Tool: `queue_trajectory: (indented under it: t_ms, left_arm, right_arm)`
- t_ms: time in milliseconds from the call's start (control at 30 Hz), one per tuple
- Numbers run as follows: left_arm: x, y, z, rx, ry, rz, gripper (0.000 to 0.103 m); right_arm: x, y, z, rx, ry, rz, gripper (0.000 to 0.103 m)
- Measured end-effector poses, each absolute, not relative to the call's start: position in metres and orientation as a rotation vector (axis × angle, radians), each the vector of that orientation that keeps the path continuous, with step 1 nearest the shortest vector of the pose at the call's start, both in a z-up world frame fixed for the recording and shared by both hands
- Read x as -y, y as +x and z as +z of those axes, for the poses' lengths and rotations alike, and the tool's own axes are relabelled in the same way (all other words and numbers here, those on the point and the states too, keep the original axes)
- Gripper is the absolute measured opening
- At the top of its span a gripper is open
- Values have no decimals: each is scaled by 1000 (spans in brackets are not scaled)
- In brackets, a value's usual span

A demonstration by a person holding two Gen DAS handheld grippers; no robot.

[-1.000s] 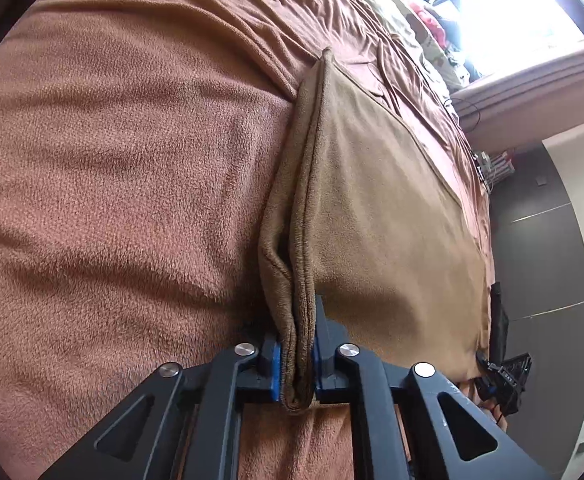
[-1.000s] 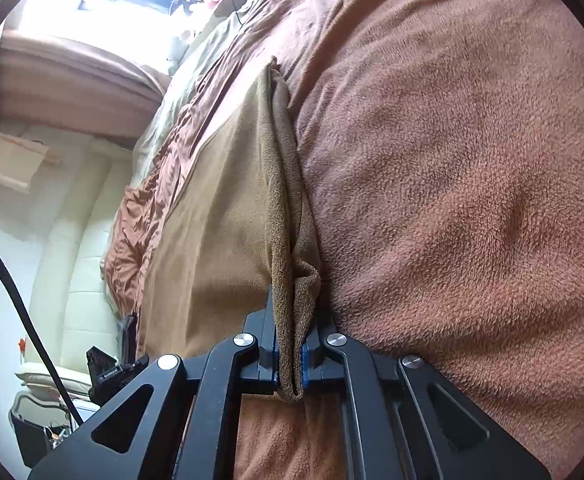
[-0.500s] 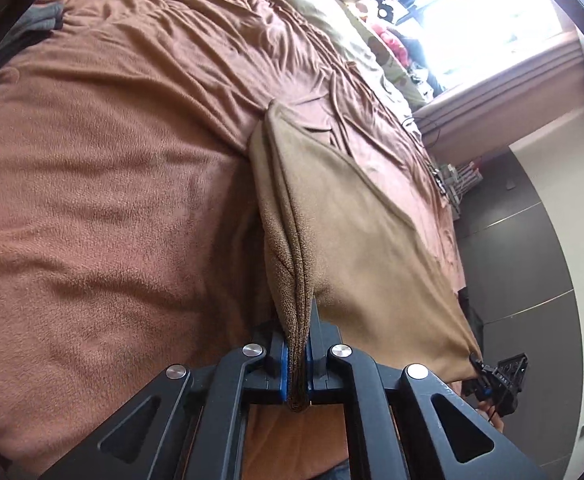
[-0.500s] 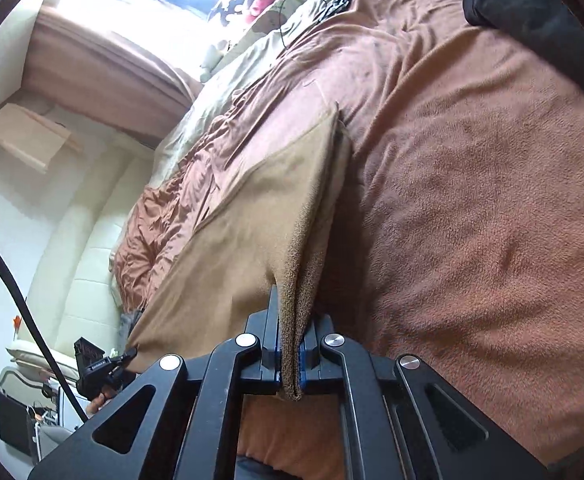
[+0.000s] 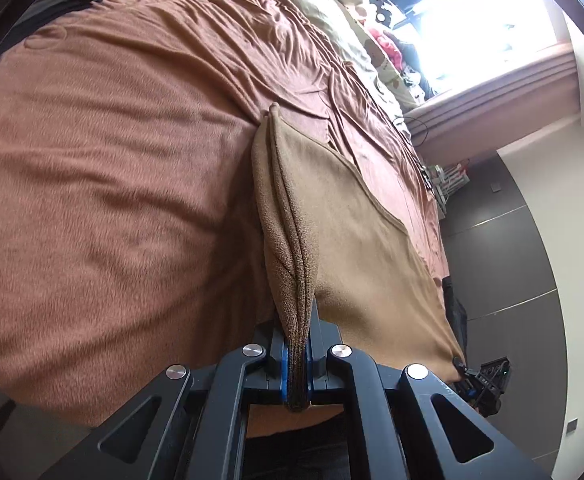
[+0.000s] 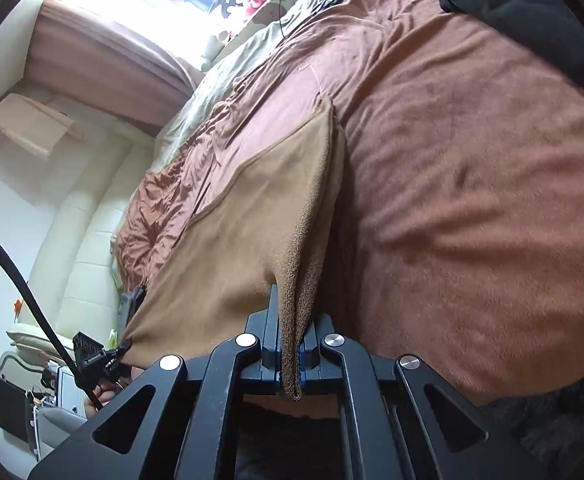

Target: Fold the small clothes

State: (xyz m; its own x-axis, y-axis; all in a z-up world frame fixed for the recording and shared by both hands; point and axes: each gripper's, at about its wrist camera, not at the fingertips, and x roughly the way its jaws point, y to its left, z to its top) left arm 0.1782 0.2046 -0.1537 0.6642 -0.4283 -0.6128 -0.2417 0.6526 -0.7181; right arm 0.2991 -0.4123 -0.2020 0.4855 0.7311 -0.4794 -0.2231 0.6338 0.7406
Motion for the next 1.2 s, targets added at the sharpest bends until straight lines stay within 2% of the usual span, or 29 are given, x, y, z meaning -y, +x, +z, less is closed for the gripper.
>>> queue_trajectory:
  t_ms: [200,367,400,433,467,567,633,700,900,1200]
  left_arm:
    - [-200,178,-172,-911,-860,-107,6]
    - [-194,191,-190,-995,-854,-80,8]
    - [-194,190,-193,-998,-864,-85,14]
    - [-194,190,-195,-997,-872,-88,27]
    - [-195,188,-196,-992,-871,-87,32]
    - [-193,182,-197,-962,-875,-108,42]
    - [-193,178,-198,-942,-897,-128,51]
    - [-191,175,-198,-930,-899,-144,55]
    - [-189,169,-196,-908,-892,-165,62]
    - [-189,158,-196,-873,-899,-187,62]
  right_arm:
    - [410,300,-213,-925,626,602,2]
    - [397,305,-208,-973,528,558,7]
    - [396,305,-205,-971,518,551,9]
    - [396,305,-201,-967,501,535,14]
    - [396,304,-198,-960,479,508,19]
    - [400,299,-182,-921,446,452,26]
    - [401,294,-172,-899,438,440,26]
    - [398,290,-160,-878,414,431,26]
    - [378,275,-122,-818,344,463,26]
    - [322,269,-99,-800,248,596,26]
